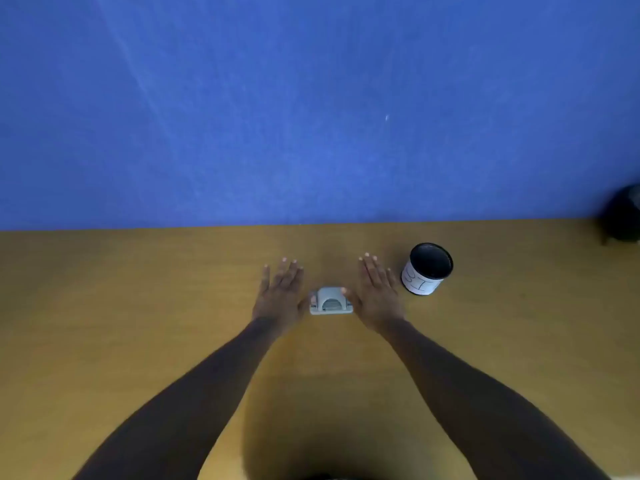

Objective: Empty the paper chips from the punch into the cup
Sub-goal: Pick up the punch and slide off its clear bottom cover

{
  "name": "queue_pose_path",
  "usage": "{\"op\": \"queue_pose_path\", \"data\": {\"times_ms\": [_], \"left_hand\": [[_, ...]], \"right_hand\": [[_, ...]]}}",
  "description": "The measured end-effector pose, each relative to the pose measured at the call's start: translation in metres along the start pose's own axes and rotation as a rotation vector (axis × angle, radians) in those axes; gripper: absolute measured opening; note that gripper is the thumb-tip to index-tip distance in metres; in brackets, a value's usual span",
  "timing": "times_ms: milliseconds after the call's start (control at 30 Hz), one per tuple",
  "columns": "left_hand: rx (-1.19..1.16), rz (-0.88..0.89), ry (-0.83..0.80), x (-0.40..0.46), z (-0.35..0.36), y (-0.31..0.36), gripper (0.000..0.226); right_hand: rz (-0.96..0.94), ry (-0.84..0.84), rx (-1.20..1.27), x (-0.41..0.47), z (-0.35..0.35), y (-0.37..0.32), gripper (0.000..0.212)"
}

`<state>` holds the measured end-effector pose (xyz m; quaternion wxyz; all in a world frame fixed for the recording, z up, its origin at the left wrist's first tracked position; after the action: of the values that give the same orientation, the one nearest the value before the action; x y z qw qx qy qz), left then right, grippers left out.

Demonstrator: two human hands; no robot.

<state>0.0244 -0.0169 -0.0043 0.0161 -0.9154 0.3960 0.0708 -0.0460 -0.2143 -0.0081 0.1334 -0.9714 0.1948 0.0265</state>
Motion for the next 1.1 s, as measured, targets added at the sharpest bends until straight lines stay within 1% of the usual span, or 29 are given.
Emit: {"op": "queue_pose_path", "data": {"times_ms": [67, 133, 167, 233, 300, 333, 567, 700, 833, 900, 1000, 1067, 1100], "left_hand": [[-0.043, 0.028, -0.101, 0.001, 0.012, 0.006, 0.072], [-0.15, 0.064, -0.157, 0.001, 0.029, 0.009, 0.075], [-0.239, 0.074, -0.163, 0.002, 0.035, 0.011, 0.077], [-0.403, 0.068, -0.116, 0.004, 0.039, 0.014, 0.08], [-0.537, 0.038, -0.07, 0.007, 0.039, 0.017, 0.082], [-0.557, 0.035, -0.056, 0.008, 0.038, 0.02, 0.082], [-0.513, -0.015, 0.021, 0.02, 0.034, 0.029, 0.064], [-0.453, 0.006, 0.023, 0.023, 0.039, 0.031, 0.061], [-0.462, 0.048, 0.019, 0.025, 0.039, 0.03, 0.061], [-0.532, 0.035, 0.02, 0.026, 0.039, 0.025, 0.06], [-0.685, 0.001, 0.079, 0.024, 0.035, 0.016, 0.056], [-0.847, -0.035, 0.111, 0.02, 0.03, 0.013, 0.048], [-0.952, -0.066, 0.101, 0.016, 0.027, 0.013, 0.043]], "right_hand": [[-0.003, -0.135, 0.021, -0.003, 0.014, 0.0, 0.089], [-0.004, -0.258, 0.018, -0.005, 0.028, 0.001, 0.082], [-0.011, -0.298, 0.015, -0.006, 0.034, 0.0, 0.08], [-0.012, -0.329, 0.015, -0.005, 0.04, -0.002, 0.077], [-0.003, -0.302, 0.037, -0.002, 0.041, -0.005, 0.074], [0.0, -0.27, 0.043, 0.0, 0.042, -0.006, 0.071], [-0.001, -0.165, 0.116, 0.003, 0.041, -0.003, 0.063], [-0.002, -0.116, 0.169, 0.003, 0.04, -0.002, 0.05], [-0.008, -0.09, 0.281, 0.003, 0.04, 0.0, 0.039], [-0.011, -0.066, 0.36, 0.001, 0.035, 0.001, 0.037], [-0.021, -0.025, 0.46, 0.001, 0.026, 0.001, 0.034], [-0.021, -0.026, 0.544, 0.001, 0.018, 0.0, 0.032], [-0.02, -0.042, 0.597, 0.002, 0.015, -0.001, 0.033]]}}
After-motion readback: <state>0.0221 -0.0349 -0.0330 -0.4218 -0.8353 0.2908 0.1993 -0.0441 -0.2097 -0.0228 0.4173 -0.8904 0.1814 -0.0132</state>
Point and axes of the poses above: each hand's wrist, its own x-axis towards the middle knuckle, its own z-axis out of the palm, y = z × x, the point moved 3 cm from there along x, towards the middle knuckle, and after that the axes turned 12 degrees about z, right-handed, at the moved point
